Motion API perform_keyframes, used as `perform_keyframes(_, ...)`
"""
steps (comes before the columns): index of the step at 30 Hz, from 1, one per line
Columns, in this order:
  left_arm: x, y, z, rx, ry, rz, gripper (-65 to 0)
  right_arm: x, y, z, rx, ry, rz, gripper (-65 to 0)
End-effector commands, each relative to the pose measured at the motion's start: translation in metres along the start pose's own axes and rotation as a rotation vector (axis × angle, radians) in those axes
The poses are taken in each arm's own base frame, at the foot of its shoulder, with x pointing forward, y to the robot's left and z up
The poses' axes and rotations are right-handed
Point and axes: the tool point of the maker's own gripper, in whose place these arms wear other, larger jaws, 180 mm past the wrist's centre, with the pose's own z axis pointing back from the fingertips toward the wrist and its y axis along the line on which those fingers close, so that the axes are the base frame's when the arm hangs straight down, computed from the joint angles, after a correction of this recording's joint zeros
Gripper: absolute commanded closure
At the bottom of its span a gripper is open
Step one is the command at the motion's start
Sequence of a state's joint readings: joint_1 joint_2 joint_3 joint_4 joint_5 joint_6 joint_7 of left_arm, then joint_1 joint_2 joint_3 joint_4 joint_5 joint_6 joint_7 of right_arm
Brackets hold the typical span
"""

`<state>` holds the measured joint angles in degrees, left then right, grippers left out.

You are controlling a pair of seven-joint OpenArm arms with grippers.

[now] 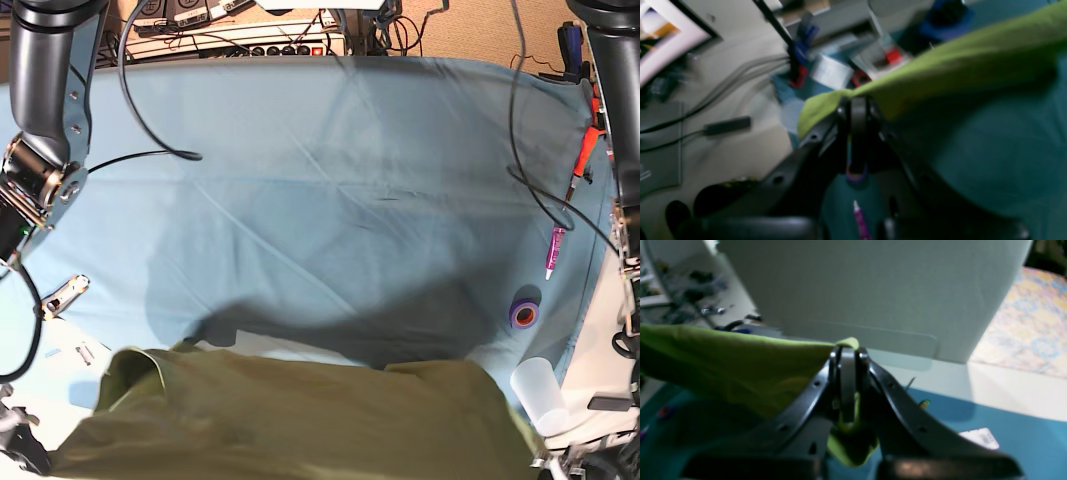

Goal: Layout the t-shirt on the table in an organized manner, then fold the t-shirt properly
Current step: 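Lift the t-shirt with both grippers and hold it up spread, then swing the held t-shirt across the table and lay it flat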

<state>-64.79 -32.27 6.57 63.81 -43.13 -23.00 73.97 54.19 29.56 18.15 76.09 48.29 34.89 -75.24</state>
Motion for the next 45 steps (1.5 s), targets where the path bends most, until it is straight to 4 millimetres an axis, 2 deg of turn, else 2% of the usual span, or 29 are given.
perform_keyframes(1,0.013,0.004,0.013,-0.009,-0.051,-0.004,0.0,0.022,-0.001,0.012,0.011,-0.071,0.023,0.0)
perform_keyframes(3,-0.009,0.001,0.01,-0.057,-0.014,-0.002,0.0,0.01,-0.002,0.016,0.029,-0.042,0.022,0.0)
perform_keyframes(10,-0.09,-0.012,-0.004,-0.196,0.126,0.043,0.0,-0.037,0.017,0.018,0.158,0.035,-0.025,0.0)
perform_keyframes(16,-0.139,-0.031,-0.015,-0.251,0.217,0.062,0.0,-0.073,0.015,0.026,0.155,0.077,-0.071,0.0)
perform_keyframes(21,-0.177,-0.059,-0.02,-0.282,0.276,-0.01,0.0,-0.1,0.015,0.047,0.11,0.105,-0.051,0.0)
perform_keyframes(26,-0.211,-0.094,-0.018,-0.323,0.312,-0.096,0.0,-0.139,0.018,0.067,0.076,0.182,-0.047,0.0)
perform_keyframes(34,-0.276,-0.124,-0.015,-0.266,0.417,-0.159,0.0,-0.202,0.024,0.1,0.046,0.329,-0.067,0.0)
perform_keyframes(40,-0.329,-0.129,-0.008,-0.204,0.531,-0.148,0.0,-0.24,0.025,0.128,0.015,0.428,-0.093,0.0)
perform_keyframes(45,-0.351,-0.125,-0.002,-0.122,0.583,-0.15,0.0,-0.267,0.018,0.153,-0.045,0.482,-0.147,0.0)
